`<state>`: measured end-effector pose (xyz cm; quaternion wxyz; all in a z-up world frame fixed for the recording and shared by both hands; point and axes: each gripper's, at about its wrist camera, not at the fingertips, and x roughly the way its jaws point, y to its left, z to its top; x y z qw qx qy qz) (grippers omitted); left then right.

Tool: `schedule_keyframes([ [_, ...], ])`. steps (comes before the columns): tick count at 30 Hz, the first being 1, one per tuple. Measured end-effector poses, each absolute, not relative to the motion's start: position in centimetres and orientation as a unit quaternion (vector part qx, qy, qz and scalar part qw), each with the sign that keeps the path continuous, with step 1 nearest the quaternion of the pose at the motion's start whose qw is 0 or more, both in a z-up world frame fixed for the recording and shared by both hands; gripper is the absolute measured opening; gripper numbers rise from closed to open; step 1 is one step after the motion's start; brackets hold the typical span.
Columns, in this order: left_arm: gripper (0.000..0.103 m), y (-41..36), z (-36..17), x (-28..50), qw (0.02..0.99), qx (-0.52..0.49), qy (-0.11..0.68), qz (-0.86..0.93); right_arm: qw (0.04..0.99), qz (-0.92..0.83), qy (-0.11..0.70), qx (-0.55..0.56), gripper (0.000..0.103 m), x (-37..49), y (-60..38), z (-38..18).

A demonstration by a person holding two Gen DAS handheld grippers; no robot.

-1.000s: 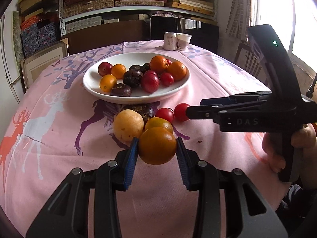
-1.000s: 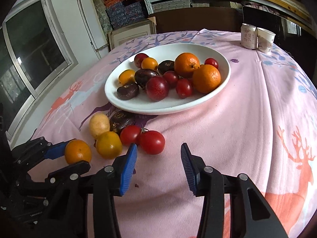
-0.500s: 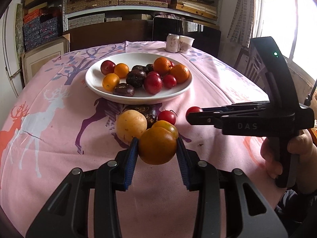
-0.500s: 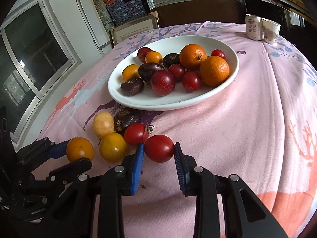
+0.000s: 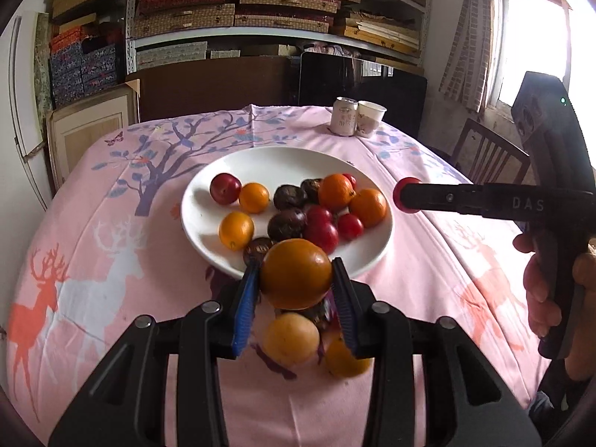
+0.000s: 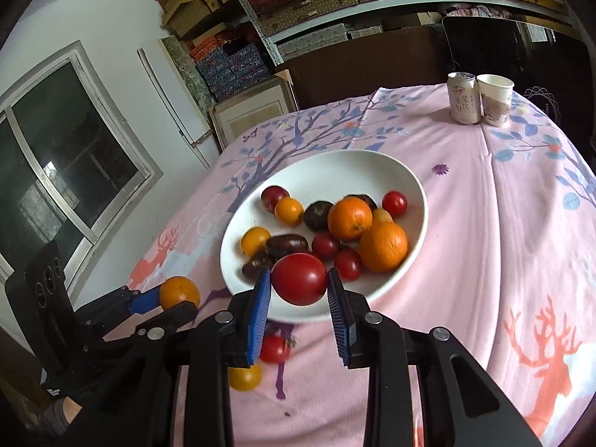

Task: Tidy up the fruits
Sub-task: 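Grasp a yellow tomato with the left tool while the right tool grasps a red tomato, then release both fruits onto the plate and return both tools to the pile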

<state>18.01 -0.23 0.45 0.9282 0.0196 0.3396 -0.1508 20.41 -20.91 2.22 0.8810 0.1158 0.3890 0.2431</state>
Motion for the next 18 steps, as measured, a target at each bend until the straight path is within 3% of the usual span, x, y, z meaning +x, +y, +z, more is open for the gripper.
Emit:
schedule_keyframes([
  [9,0.038,-0.1,-0.2,26.8,0.924,0.035,0.364,-0.112,0.879,0.211,0.411,0.117,0.033,28.1,-16.7,2.3],
  [11,0.043,0.3,-0.4,27.5,0.923,0.028,0.369,-0.106,0.881,0.200,0.412,0.117,0.042,28.6,-16.7,2.3],
  [13,0.059,0.7,-0.1,27.1,0.926,0.021,0.361,-0.104,0.886,0.193,0.405,0.113,0.043,28.2,-17.0,2.4],
  [18,0.070,0.9,0.8,22.9,0.934,0.043,0.337,-0.113,0.895,0.198,0.389,0.098,0.044,24.0,-18.8,2.3],
])
